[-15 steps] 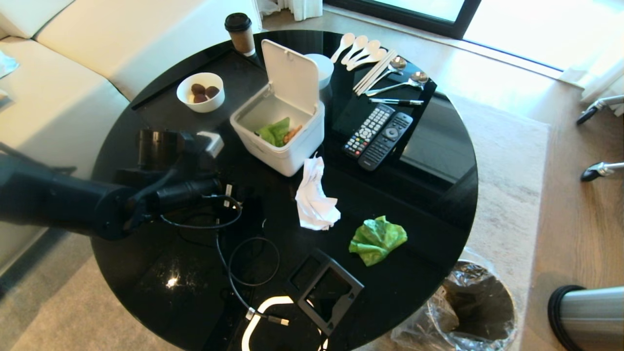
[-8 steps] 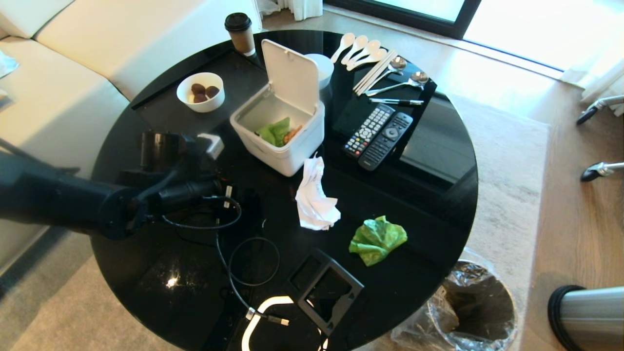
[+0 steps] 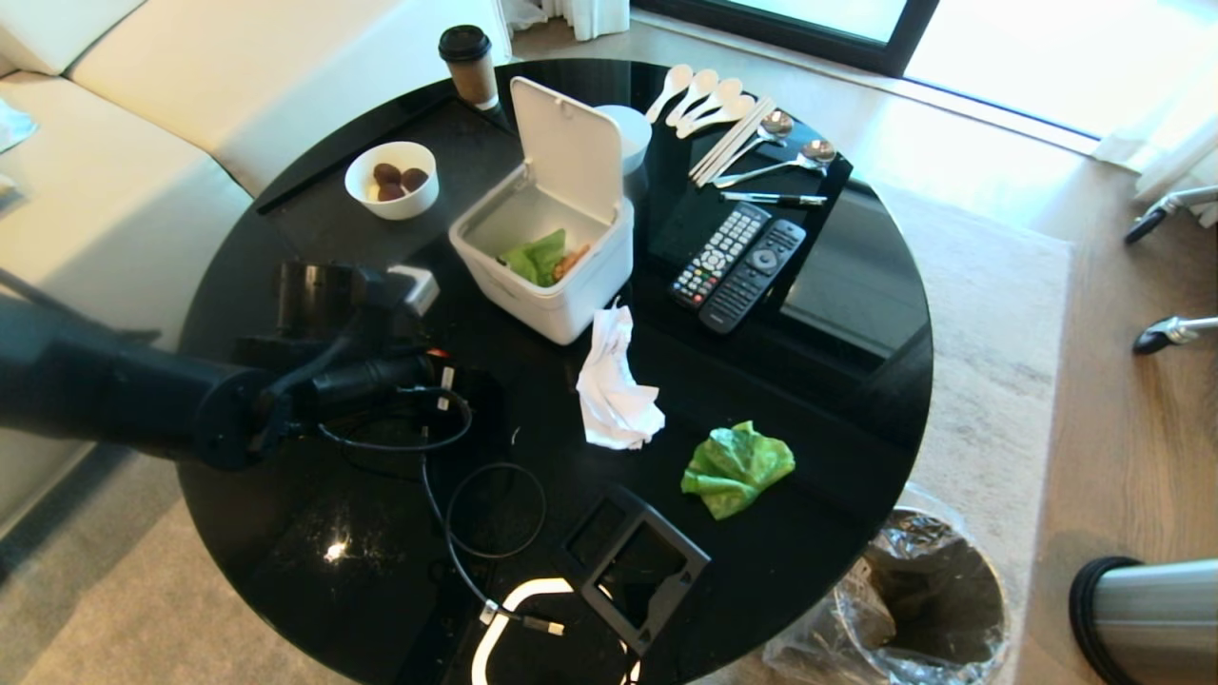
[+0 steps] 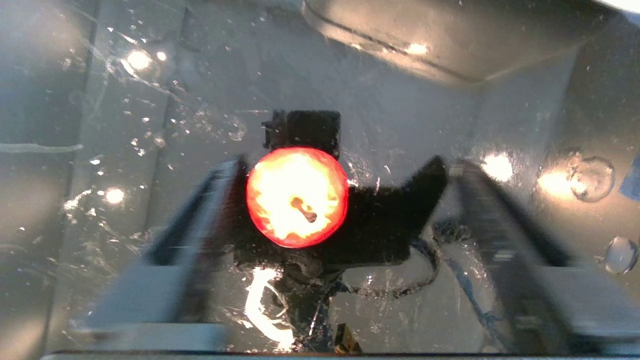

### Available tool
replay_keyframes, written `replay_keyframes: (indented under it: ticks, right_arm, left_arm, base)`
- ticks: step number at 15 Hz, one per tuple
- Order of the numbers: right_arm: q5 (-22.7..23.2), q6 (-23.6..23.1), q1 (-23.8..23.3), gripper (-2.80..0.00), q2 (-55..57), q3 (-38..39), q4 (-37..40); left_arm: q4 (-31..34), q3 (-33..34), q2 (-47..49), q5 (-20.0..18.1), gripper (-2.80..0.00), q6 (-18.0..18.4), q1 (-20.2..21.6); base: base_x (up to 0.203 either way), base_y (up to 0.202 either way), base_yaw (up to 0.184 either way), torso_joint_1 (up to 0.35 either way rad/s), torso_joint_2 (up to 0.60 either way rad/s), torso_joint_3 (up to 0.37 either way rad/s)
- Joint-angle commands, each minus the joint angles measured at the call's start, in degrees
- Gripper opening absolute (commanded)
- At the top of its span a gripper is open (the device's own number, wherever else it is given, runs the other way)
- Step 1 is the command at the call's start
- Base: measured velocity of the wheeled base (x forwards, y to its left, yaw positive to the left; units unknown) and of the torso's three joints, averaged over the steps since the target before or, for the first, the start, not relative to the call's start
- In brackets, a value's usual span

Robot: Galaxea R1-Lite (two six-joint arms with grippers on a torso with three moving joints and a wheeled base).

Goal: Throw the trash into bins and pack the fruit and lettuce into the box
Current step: Pick up the fruit

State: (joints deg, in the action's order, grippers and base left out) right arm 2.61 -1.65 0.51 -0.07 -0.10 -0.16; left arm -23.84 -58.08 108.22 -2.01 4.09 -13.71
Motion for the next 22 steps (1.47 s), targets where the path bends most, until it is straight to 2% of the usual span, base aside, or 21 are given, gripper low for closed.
replay_keyframes:
  ticks: [1, 13, 19, 22]
  right_arm:
    - [0.0, 0.0, 0.0, -2.80, 0.1, 0.0, 0.0]
    - [0.0, 0.0, 0.0, -2.80, 0.1, 0.0, 0.0]
    - [0.0, 0.0, 0.0, -2.80, 0.1, 0.0, 0.0]
    - [0.0, 0.0, 0.0, -2.80, 0.1, 0.0, 0.0]
  left_arm:
    - [-0.1, -0.1, 0.2, 0.0, -2.80, 0.0, 0.0]
    - [-0.1, 0.8, -2.1, 0.4, -2.80, 0.0, 0.1]
    - [0.1, 0.7, -8.4, 0.4, -2.80, 0.0, -0.7]
    - [0.1, 0.4, -12.9, 0.6, -2.80, 2.0, -1.3]
  base:
    - [0.000, 0.000, 0.000, 0.000, 0.00, 0.000]
    - [0.000, 0.000, 0.000, 0.000, 0.00, 0.000]
    - [0.000, 0.000, 0.000, 0.000, 0.00, 0.000]
    - [0.000, 0.000, 0.000, 0.000, 0.00, 0.000]
